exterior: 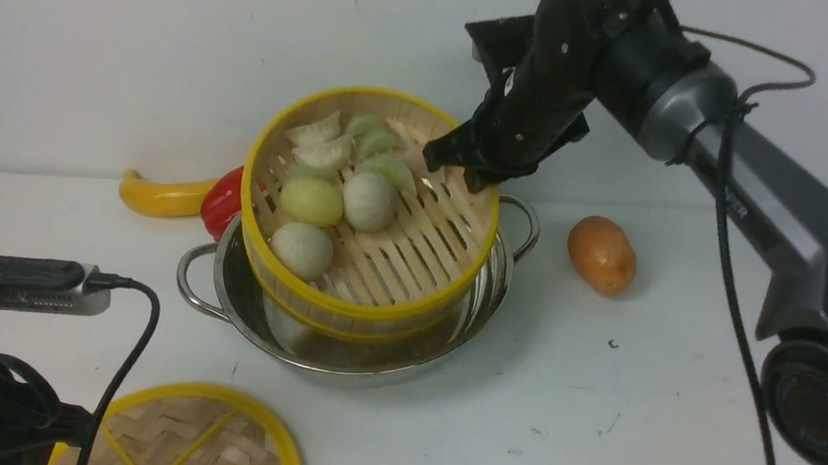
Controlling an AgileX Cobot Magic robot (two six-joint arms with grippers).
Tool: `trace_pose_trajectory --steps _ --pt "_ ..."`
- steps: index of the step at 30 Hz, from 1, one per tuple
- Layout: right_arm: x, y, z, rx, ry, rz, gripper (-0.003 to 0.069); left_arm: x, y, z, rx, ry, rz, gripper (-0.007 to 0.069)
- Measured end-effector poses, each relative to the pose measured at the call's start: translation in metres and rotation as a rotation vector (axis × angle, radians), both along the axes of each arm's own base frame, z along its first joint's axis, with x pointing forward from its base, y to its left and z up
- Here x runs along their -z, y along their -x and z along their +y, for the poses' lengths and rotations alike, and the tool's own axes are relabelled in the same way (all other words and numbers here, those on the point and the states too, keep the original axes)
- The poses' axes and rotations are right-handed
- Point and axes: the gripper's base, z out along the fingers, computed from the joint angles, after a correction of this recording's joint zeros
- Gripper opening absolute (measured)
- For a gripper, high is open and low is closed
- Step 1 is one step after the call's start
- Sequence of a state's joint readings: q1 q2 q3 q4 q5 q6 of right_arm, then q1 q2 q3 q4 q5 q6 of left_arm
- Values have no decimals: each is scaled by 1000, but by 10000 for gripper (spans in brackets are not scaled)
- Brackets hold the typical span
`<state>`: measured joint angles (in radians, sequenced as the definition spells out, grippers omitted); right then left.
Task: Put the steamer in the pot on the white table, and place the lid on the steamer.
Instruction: 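Place the bamboo steamer basket of food into the steel pot with the right gripper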
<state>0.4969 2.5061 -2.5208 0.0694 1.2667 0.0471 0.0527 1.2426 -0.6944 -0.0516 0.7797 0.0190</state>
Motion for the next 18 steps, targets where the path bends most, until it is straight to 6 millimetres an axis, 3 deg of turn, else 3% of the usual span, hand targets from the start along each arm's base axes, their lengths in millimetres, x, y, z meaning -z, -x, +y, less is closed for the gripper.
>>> trace_pose_trajectory --steps 12,18 --pt "38 -5 3 -9 35 62 49 -2 -3 -7 50 65 -42 241" --pt "42 -6 5 -12 25 64 55 3 -8 -14 92 138 -34 241"
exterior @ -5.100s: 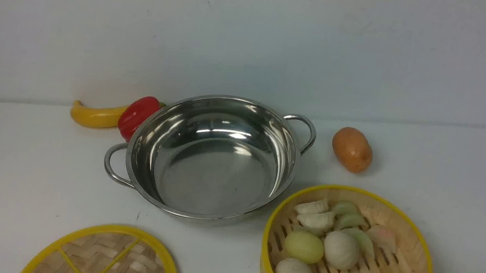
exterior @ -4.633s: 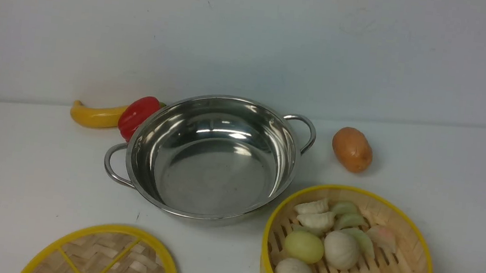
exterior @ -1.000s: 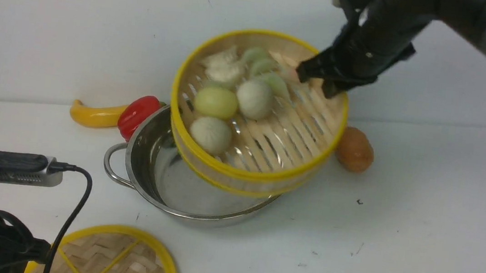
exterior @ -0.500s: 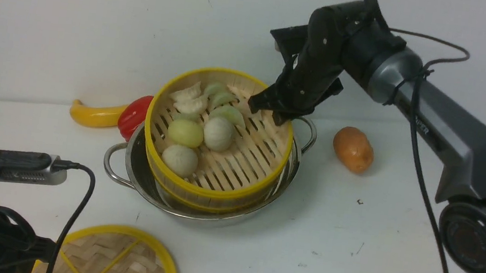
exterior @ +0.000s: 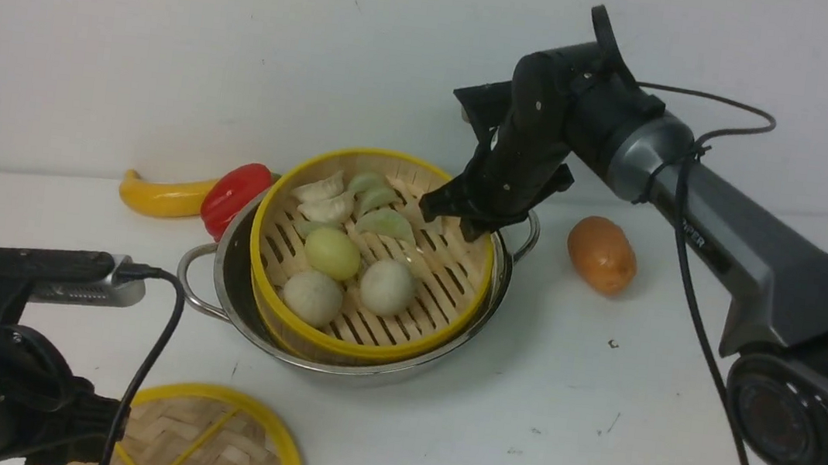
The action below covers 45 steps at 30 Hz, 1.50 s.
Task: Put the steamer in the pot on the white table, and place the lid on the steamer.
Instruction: 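Place the bamboo steamer basket of food into the steel pot with the right gripper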
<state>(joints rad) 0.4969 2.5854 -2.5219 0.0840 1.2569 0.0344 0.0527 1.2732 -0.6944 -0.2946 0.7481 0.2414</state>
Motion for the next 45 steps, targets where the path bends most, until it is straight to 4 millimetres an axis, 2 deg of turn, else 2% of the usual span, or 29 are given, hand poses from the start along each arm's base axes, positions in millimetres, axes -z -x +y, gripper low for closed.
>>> trace_pose_trajectory --steps 10,14,23,31,35,39,45 --pt "-1 0 2 -5 -25 4 87 37 -19 -6 50 69 106 241" --pt "-1 1 2 -5 -26 5 91 46 -22 -6 40 85 137 241" --pt "0 0 2 -4 -27 6 97 47 -23 -7 42 93 135 241" --pt "12 -4 2 11 -49 15 115 47 -24 -7 53 90 129 241" --pt "14 -5 2 15 -59 24 174 47 -24 -12 73 86 122 242" --pt "14 -4 3 14 -69 34 284 47 -24 -25 136 71 109 242" --pt "9 -3 3 12 -84 33 403 51 -25 -29 169 28 105 242"
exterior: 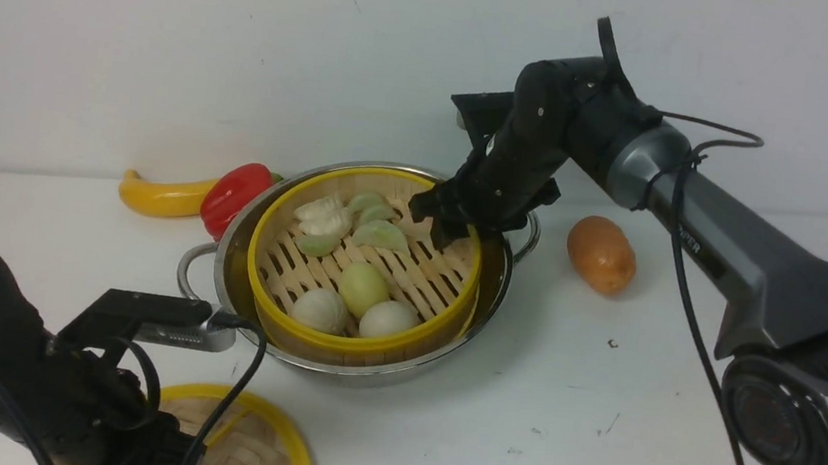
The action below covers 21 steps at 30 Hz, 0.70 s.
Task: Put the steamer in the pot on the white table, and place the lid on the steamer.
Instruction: 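Place the bamboo steamer basket of food into the steel pot with the right gripper, then grasp the bamboo steamer lid lying on the table by its centre knob, then place the yellow bamboo steamer lid onto the steamer in the pot with the left gripper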
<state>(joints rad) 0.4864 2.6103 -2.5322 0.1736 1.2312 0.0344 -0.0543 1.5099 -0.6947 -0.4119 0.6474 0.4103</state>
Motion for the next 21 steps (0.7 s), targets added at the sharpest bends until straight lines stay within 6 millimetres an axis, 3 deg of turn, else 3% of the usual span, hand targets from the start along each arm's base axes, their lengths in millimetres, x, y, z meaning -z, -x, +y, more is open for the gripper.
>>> trace_pose_trajectory --steps 3,6,9,13,16,18,19,21 --pt "-11 1 -1 1 -5 -18 428 1 0 2 -3 -22 8 242" --pt "-37 2 -7 8 -26 -61 436 1 1 3 -30 -31 19 219" --pt "-77 7 -15 18 -60 -125 438 2 2 5 -18 -57 27 120" --pt "-141 18 -36 44 -113 -232 438 -9 7 9 62 -113 117 115" --pt "-192 30 -62 82 -150 -327 438 -42 6 14 102 -179 156 115" --pt "-224 42 -87 119 -158 -383 438 -84 -2 18 91 -232 84 115" --pt "-226 42 -91 124 -155 -387 437 -84 -2 18 92 -232 85 115" --pt "-241 55 -118 160 -130 -393 426 -132 -20 12 93 -247 -82 115"
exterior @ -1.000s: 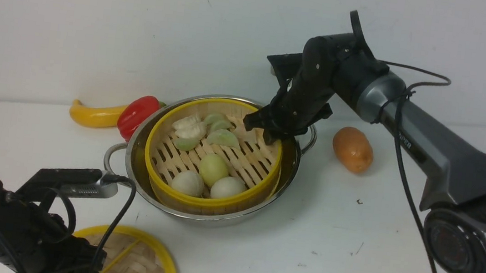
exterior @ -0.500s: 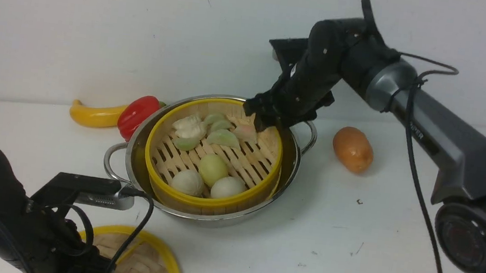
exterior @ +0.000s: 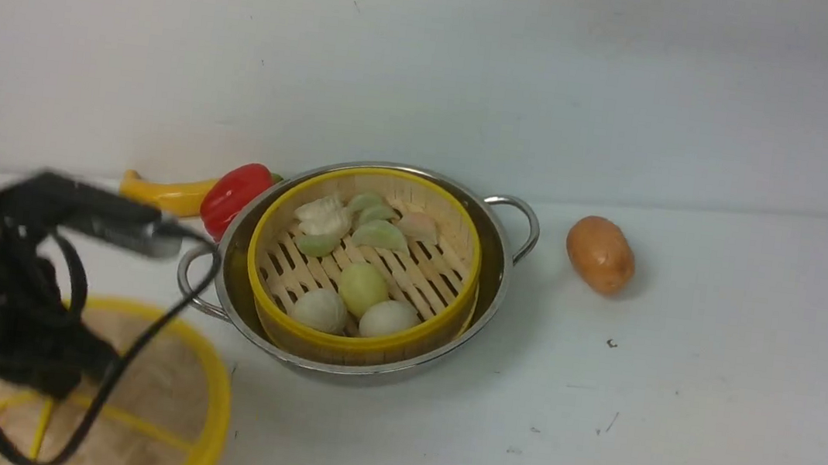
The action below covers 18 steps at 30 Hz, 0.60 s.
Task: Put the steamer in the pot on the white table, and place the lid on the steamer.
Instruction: 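Place the yellow bamboo steamer lid onto the steamer in the pot with the left gripper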
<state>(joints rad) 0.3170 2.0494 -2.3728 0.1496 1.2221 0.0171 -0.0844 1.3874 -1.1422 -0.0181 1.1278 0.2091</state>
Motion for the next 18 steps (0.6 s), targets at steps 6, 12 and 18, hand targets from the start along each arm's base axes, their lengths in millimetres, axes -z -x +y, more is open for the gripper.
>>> trace_pose_trajectory --steps 6,12,18 --pt "18 33 -47 62 100 134 360 -51 -55 -38 103 25 -183 115" --pt "45 98 -76 64 191 276 134 -21 -117 -88 197 28 -144 115" --pt "49 182 -96 69 204 248 -5 15 -152 -121 248 29 -124 115"
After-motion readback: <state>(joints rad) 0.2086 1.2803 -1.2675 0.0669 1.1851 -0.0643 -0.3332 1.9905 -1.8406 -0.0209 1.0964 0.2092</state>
